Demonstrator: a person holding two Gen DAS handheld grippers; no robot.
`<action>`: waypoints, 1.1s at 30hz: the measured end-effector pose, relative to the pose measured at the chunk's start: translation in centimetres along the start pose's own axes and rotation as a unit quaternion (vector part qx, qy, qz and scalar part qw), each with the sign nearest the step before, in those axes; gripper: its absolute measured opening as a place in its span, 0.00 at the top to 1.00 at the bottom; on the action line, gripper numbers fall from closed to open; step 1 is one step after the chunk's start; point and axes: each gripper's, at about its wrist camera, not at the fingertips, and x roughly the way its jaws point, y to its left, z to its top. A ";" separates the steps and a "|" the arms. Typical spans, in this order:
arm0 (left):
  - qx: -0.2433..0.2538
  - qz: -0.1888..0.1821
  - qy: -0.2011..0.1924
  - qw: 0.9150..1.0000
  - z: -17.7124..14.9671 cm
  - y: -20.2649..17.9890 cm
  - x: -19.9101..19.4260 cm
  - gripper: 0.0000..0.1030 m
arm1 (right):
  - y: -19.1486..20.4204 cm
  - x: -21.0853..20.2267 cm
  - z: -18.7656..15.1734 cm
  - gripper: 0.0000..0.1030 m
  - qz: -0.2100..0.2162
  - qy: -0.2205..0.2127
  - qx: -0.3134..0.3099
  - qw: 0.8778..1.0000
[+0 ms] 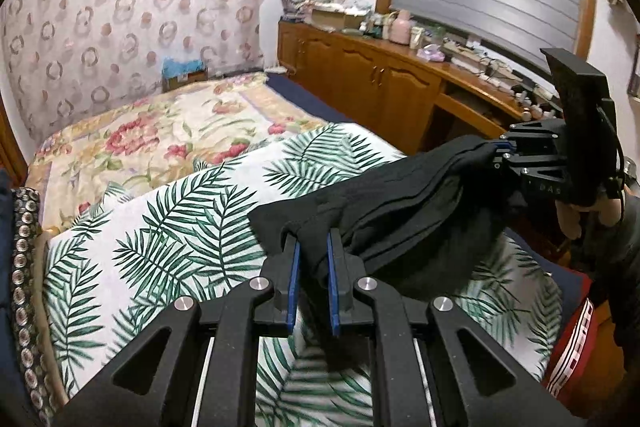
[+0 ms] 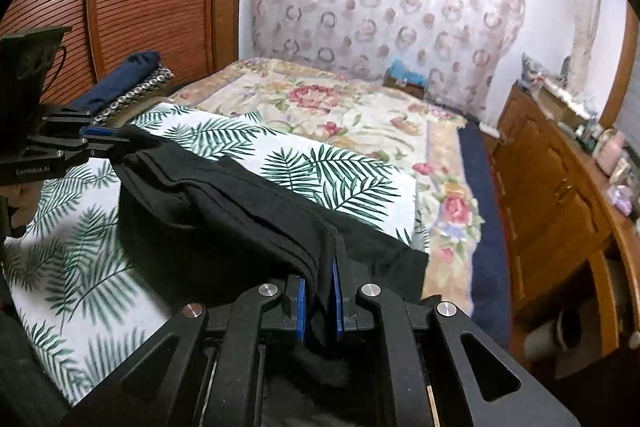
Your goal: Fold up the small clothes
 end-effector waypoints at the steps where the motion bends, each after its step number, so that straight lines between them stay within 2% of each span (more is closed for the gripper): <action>1: -0.002 0.001 0.004 1.000 0.1 0.2 0.5 0.88 | -0.8 1.0 0.5 0.90 0.006 0.007 0.006 1.000; 7: -0.021 -0.007 0.028 0.999 0.4 1.1 2.8 0.85 | -2.4 4.2 1.5 0.90 0.028 0.032 0.016 0.999; 8: -0.022 -0.007 0.029 0.999 0.5 1.1 2.9 0.81 | -2.5 4.6 1.5 0.90 0.032 0.033 0.017 0.999; 11: -0.026 -0.007 0.018 0.999 0.5 1.6 2.5 0.58 | -3.4 4.5 2.0 0.90 0.043 0.037 0.018 0.998; 13: -0.029 -0.014 0.019 0.999 0.6 1.9 2.3 0.56 | -3.6 4.5 2.2 0.90 0.049 0.036 0.020 0.998; 15: -0.030 -0.016 0.022 0.999 0.8 2.2 2.5 0.43 | -3.8 4.8 2.3 0.85 0.051 0.037 0.023 0.998; 17: -0.028 -0.014 0.026 0.999 0.7 2.3 2.7 0.36 | -3.9 5.0 2.5 0.80 0.052 0.037 0.030 0.998; 21: -0.027 -0.006 0.043 0.999 0.2 2.5 3.9 0.36 | -4.7 5.5 3.2 0.57 0.043 0.028 0.056 0.997; 22: -0.026 -0.003 0.049 0.998 0.0 2.6 4.3 0.36 | -5.0 5.6 3.5 0.54 0.038 0.024 0.065 0.997; 26: -0.017 0.006 0.065 0.998 -0.1 2.8 5.6 0.36 | -6.1 5.1 4.6 0.52 -0.012 0.009 0.088 0.996; 33: 0.000 0.016 0.068 0.998 1.4 3.5 7.7 0.35 | -5.1 2.2 3.5 0.52 -0.019 -0.012 0.099 0.995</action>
